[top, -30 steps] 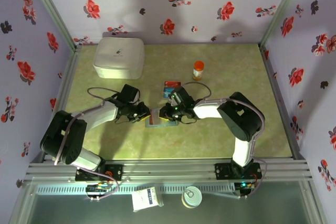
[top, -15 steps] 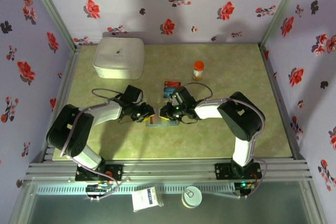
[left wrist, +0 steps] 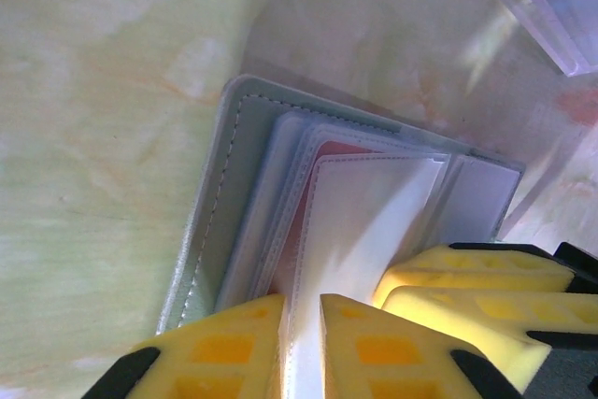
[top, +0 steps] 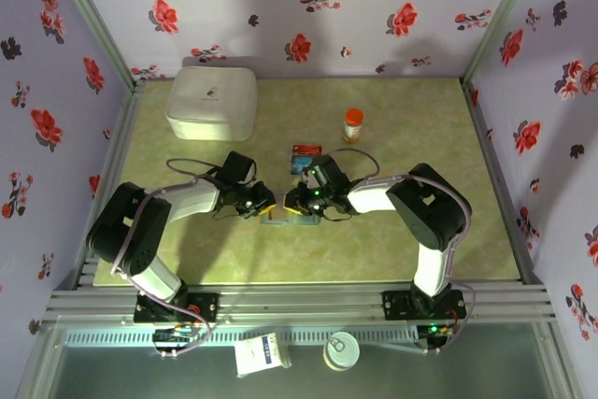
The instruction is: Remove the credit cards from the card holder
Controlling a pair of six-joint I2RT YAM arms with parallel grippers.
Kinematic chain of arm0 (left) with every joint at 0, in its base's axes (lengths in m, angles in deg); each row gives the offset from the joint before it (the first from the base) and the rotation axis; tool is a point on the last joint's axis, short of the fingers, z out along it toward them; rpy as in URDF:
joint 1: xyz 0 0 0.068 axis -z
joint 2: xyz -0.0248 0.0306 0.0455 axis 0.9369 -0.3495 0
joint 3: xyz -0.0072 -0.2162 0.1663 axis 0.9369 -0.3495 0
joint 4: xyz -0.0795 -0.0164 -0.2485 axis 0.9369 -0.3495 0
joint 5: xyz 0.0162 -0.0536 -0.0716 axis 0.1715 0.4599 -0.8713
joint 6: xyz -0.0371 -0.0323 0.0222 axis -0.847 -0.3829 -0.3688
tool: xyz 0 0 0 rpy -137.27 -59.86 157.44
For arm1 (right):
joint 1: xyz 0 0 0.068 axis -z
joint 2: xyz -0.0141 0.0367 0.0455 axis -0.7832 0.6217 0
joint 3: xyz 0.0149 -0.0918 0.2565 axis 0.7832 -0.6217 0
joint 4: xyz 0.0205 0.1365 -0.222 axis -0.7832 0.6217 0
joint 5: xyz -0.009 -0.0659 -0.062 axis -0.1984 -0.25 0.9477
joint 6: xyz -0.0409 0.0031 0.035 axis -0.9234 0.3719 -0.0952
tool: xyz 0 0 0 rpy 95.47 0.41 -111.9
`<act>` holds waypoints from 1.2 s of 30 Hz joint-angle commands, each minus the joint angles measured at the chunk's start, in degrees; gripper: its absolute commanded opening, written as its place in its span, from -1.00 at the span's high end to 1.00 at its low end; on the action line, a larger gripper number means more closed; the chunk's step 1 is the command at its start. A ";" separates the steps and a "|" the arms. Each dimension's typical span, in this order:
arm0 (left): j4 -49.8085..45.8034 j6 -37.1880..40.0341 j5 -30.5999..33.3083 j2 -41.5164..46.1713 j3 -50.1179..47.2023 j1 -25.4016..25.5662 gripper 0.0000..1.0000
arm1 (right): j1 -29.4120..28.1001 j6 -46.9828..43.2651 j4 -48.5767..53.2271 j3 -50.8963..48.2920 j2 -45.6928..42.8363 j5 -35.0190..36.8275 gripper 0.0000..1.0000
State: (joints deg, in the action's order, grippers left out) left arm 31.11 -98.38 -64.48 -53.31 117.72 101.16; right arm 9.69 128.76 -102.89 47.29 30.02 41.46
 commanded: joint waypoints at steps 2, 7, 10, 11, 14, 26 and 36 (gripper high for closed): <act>0.71 -0.74 -1.04 -0.72 1.80 0.44 0.71 | 0.38 0.70 -0.93 -1.03 0.95 -1.07 0.67; 0.20 -0.83 -1.10 0.06 2.53 0.55 0.70 | 0.55 0.59 -0.30 -0.84 -1.73 -0.77 0.61; -0.69 -0.62 -1.10 0.72 3.30 0.77 0.69 | 0.71 -0.72 2.99 -0.30 -4.91 0.52 0.55; -0.87 -0.64 -1.10 0.85 3.54 0.97 0.69 | 0.81 -1.55 4.78 -0.01 -6.13 1.12 0.54; -1.62 -0.38 -1.10 0.73 4.53 1.52 0.68 | 1.33 -4.44 11.52 0.87 -10.08 3.97 0.52; -1.84 -0.20 -1.15 -3.63 9.24 5.31 0.74 | 4.39 -10.96 27.10 -0.25 -24.10 13.19 0.48; -3.95 1.60 -1.13 -8.76 15.67 8.83 0.65 | 5.56 -11.25 28.88 -3.46 -28.22 14.55 0.45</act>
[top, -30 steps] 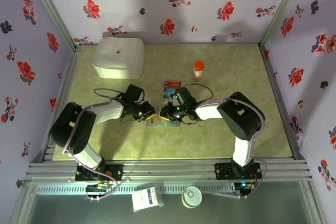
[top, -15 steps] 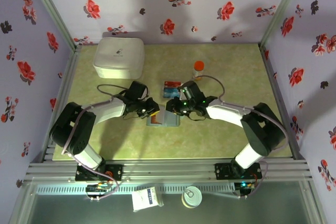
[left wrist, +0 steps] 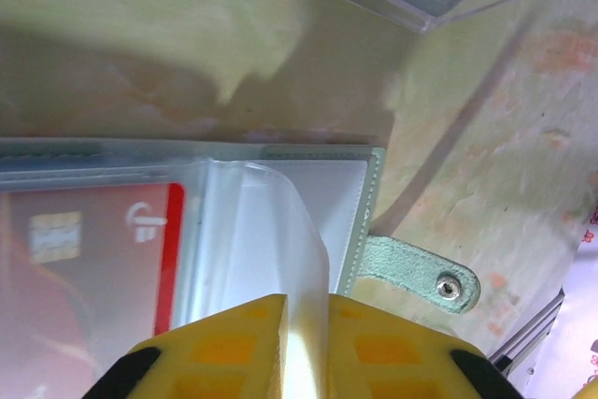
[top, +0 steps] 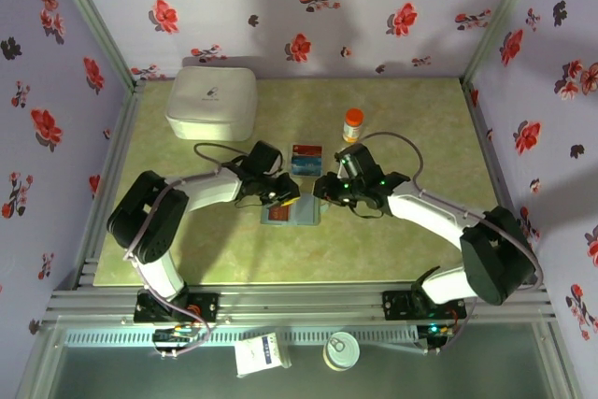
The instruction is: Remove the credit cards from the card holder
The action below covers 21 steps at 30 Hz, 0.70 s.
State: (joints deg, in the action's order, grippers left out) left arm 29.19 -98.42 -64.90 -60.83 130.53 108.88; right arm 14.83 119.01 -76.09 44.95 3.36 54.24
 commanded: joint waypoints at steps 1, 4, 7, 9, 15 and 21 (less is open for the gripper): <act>-2.41 2.07 -0.73 -1.56 3.49 1.42 0.63 | 0.52 -1.50 2.17 -1.28 -1.83 1.88 0.45; -3.25 2.86 -0.97 -2.59 5.47 2.30 0.52 | 0.61 -1.58 2.65 -1.61 -2.45 2.21 0.44; -3.14 3.00 -1.58 -3.44 6.43 2.76 0.39 | 0.70 -1.67 3.21 -1.76 -2.96 2.57 0.42; -2.61 2.92 -1.94 -3.73 6.57 2.90 0.35 | 0.70 -1.67 3.30 -1.94 -3.07 2.66 0.42; -2.97 3.53 -1.58 -2.89 5.72 2.30 0.28 | 0.67 -0.93 2.37 -2.34 -1.77 1.58 0.41; -5.03 5.10 1.26 0.36 1.92 -0.26 0.32 | 0.52 -0.01 0.43 -2.11 1.11 -0.73 0.42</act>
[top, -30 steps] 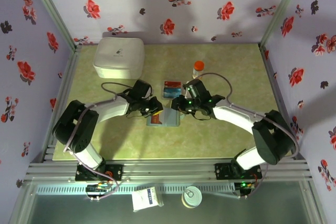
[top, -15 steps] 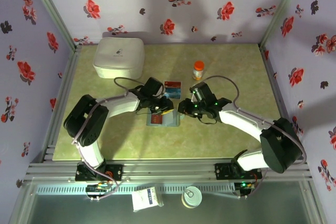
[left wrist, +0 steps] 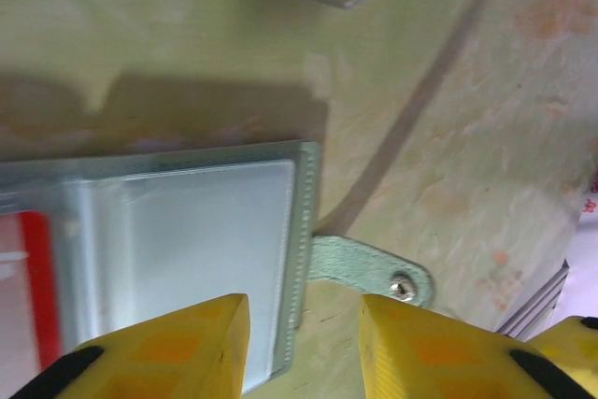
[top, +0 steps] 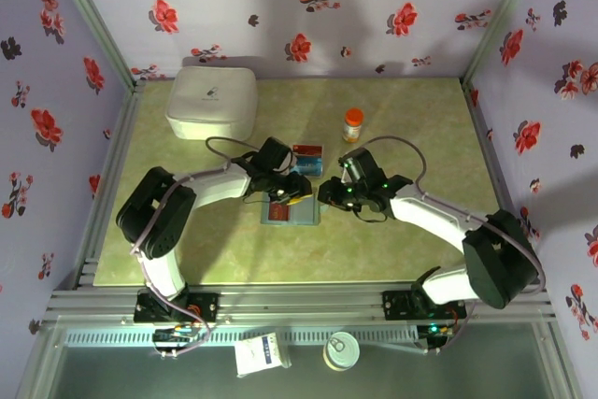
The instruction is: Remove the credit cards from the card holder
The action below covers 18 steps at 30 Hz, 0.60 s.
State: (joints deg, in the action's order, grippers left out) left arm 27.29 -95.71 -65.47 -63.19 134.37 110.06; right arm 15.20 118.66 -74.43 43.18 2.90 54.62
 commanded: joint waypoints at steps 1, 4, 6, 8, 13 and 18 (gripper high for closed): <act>-3.57 2.64 2.19 3.27 -2.61 -1.92 0.33 | 0.07 0.33 -1.46 -0.18 1.99 -1.41 0.42; -4.05 3.36 2.70 4.79 -4.80 -3.43 0.38 | -0.59 0.43 -1.91 0.93 3.93 -1.92 0.43; -4.58 3.89 3.30 5.87 -6.28 -4.44 0.41 | -1.37 0.40 -2.04 2.20 5.50 -2.41 0.44; -5.11 4.29 3.78 6.75 -7.32 -5.27 0.42 | -2.31 0.35 -1.95 3.59 7.29 -2.71 0.44; -6.22 5.13 5.25 9.04 -9.88 -6.82 0.46 | -4.61 -0.01 -1.95 7.53 12.24 -3.27 0.45; -6.44 5.69 5.20 8.91 -11.83 -7.41 0.47 | -6.07 -0.01 -2.56 11.54 17.12 -4.25 0.47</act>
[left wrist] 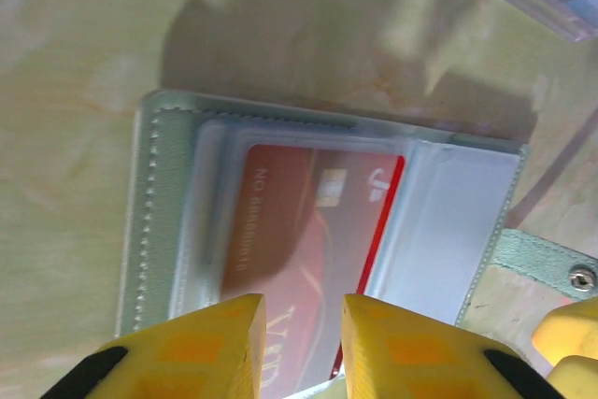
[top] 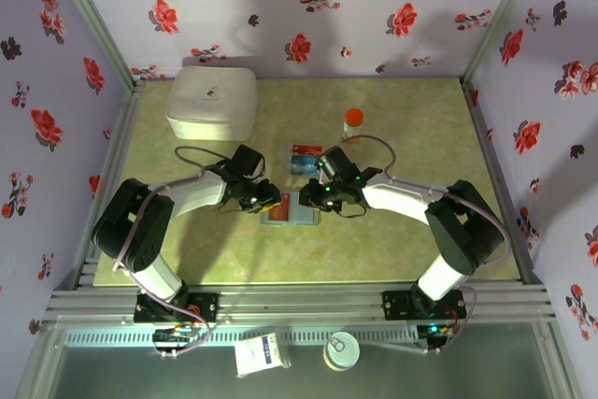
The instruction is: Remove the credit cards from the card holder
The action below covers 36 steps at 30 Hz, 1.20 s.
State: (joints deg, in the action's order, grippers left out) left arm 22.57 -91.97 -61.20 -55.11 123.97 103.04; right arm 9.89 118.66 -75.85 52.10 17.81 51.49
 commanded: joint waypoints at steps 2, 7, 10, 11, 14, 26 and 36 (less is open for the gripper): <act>-1.73 1.91 0.78 0.55 -2.02 -0.45 0.48 | -1.17 -0.01 -1.28 4.21 4.28 -1.69 0.47; -0.93 1.43 0.69 1.55 -3.67 -0.54 0.49 | -1.91 -0.10 -1.82 6.55 7.88 -2.71 0.48; -0.89 1.15 0.75 2.51 -4.05 -0.54 0.49 | -2.01 -0.01 -2.58 6.69 9.67 -3.29 0.49; -0.85 1.12 0.77 2.78 -4.10 -0.53 0.49 | -2.01 -0.08 -2.56 6.60 10.17 -3.45 0.49; -1.12 0.91 0.63 3.07 -4.09 -0.54 0.49 | -2.01 -0.26 -2.63 5.57 10.93 -3.38 0.49; -1.68 0.38 0.35 4.48 -3.35 -0.54 0.50 | -2.01 -3.22 3.64 4.91 10.82 1.43 0.50; -4.08 2.53 2.29 3.38 -1.11 -1.49 0.62 | -2.09 -2.91 3.50 6.88 7.37 0.63 0.50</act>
State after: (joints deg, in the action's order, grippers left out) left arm 20.62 -90.94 -60.24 -51.74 121.15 102.25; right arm 8.25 116.48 -73.97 57.41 27.49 51.10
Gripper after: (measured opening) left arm 0.201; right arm 0.249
